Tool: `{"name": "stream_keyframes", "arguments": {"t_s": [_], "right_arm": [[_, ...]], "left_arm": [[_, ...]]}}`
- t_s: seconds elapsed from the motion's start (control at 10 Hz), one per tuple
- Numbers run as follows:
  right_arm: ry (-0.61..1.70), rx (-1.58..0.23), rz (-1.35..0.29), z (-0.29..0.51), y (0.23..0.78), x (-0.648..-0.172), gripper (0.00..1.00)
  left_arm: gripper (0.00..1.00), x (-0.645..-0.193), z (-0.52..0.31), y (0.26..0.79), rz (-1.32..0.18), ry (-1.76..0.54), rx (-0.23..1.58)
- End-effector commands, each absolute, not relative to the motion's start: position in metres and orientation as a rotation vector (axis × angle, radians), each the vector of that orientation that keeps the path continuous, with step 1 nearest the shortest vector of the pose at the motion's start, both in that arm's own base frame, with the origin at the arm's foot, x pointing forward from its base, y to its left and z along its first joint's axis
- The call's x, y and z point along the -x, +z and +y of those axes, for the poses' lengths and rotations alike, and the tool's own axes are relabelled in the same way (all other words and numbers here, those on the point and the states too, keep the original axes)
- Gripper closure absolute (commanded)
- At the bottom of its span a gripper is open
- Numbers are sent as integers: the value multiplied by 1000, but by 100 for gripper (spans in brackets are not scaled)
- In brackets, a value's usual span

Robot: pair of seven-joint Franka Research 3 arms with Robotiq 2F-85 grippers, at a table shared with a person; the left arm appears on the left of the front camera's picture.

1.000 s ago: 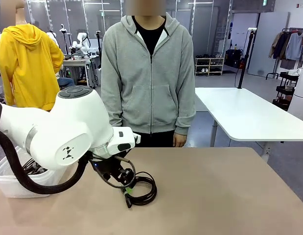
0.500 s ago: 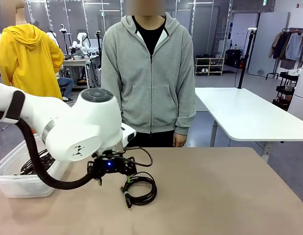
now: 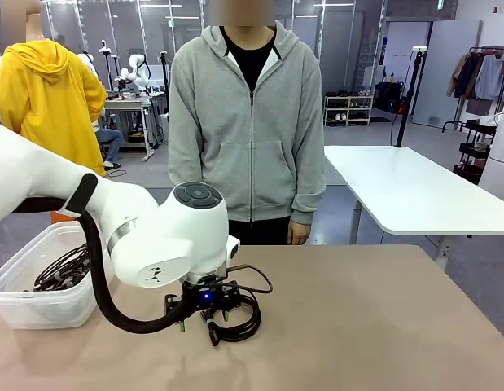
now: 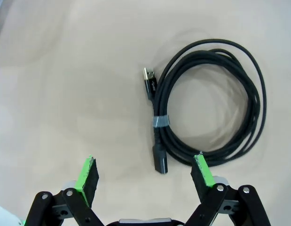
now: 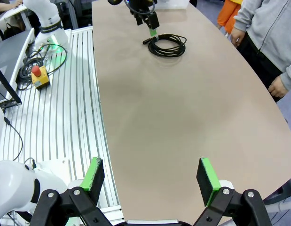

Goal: Organize and store the cables.
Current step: Place the USB Extension Cable into the Organizing box.

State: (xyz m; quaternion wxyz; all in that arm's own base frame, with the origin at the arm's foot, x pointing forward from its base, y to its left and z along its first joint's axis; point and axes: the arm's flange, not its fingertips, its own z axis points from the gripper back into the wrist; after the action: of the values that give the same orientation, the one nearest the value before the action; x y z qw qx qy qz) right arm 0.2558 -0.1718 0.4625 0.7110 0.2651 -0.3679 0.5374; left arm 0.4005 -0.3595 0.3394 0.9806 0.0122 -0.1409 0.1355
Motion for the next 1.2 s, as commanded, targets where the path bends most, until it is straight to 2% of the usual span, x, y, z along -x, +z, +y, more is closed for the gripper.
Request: {"name": "stream_keyframes", "arguments": {"t_s": [0.0,0.6,0.8,0.9,1.0,1.1], "right_arm": [[1205,-591,-836,-173,464,-257,0],[1205,-591,-836,-173,464,-257,0],[1205,-591,-836,-173,464,-257,0],[1205,-591,-836,-173,464,-257,0],[1205,-591,-836,-173,464,-257,0],[1205,-591,-836,-173,464,-257,0]], "left_arm": [[0,-419,-364,327,-305,259,-2],[0,-438,-354,311,-276,249,42],[43,-440,-353,310,-261,248,31],[81,-441,-352,309,-258,243,34],[100,-441,-352,310,-255,238,34],[100,-441,-352,310,-254,236,37]]}}
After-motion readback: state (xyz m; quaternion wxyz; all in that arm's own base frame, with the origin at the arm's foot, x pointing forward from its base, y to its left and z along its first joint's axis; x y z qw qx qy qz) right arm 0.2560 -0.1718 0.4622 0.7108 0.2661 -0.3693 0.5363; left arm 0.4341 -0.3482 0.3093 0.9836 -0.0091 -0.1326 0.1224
